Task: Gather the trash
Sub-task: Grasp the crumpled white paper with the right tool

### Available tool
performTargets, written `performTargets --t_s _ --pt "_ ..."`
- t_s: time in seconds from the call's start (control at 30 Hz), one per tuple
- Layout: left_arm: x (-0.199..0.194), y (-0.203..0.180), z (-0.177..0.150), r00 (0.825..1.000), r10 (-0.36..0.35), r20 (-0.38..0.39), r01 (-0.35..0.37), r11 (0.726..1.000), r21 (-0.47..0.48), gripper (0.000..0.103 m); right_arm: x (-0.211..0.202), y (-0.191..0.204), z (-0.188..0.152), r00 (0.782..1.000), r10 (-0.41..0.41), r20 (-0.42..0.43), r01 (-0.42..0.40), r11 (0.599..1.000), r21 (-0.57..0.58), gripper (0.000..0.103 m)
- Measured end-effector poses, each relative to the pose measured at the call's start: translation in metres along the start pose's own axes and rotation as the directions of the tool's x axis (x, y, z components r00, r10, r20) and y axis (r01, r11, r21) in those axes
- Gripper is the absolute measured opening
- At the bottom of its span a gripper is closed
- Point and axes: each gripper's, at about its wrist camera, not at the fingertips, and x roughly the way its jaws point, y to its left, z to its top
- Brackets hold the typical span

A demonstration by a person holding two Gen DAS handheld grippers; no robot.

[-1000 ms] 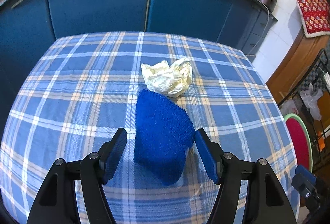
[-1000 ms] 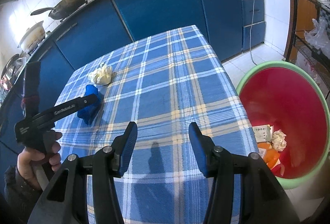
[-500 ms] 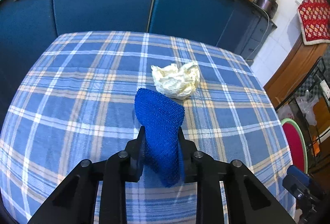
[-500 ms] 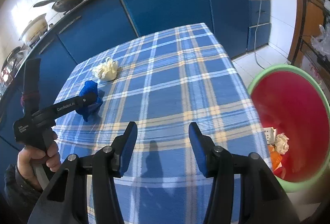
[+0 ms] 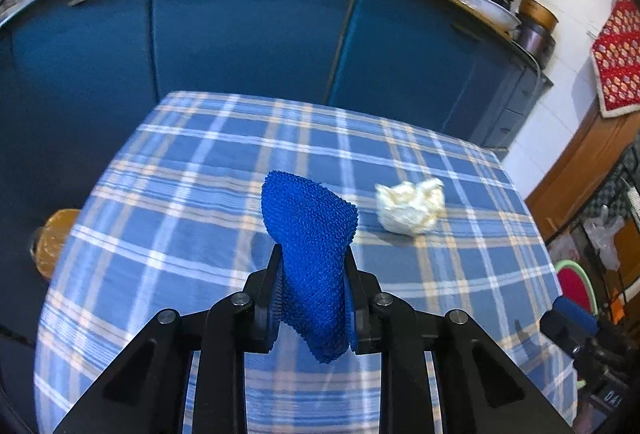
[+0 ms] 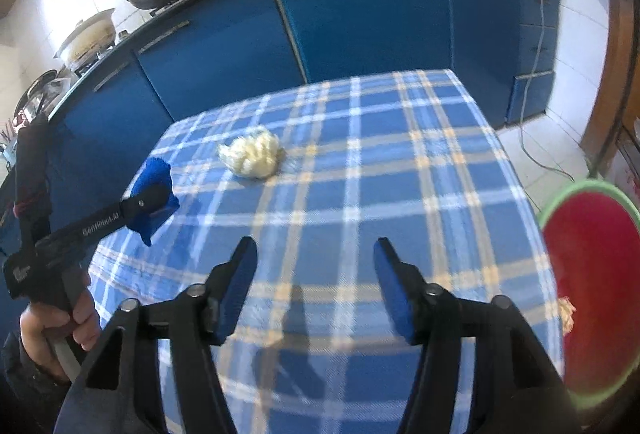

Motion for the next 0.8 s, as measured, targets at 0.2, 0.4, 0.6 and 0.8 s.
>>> performTargets --t_s 0.2,0.4,0.6,0.8 --pt "0.008 0.021 0.003 0.999 0.042 0.001 -0.042 0.999 -0.031 0.025 0.025 0.023 0.022 1.000 0.016 0.001 -0.016 1.000 -0.016 0.067" --pt "0.020 0.038 -0.002 0.999 0.047 -0.019 -0.049 0.996 -0.070 0.025 0.057 0.041 0.038 1.000 0.013 -0.021 -0.014 0.999 -0.034 0.067" --pt "0.023 0.043 -0.005 0.999 0.028 -0.020 -0.029 0.996 -0.085 0.025 0.092 0.058 0.054 0.999 -0.003 -0.034 0.001 0.998 -0.066 0.067" --pt "0.028 0.046 -0.006 0.999 0.012 -0.030 -0.015 0.995 -0.096 0.025 0.117 0.069 0.067 0.999 -0.019 -0.028 0.015 0.994 -0.108 0.067"
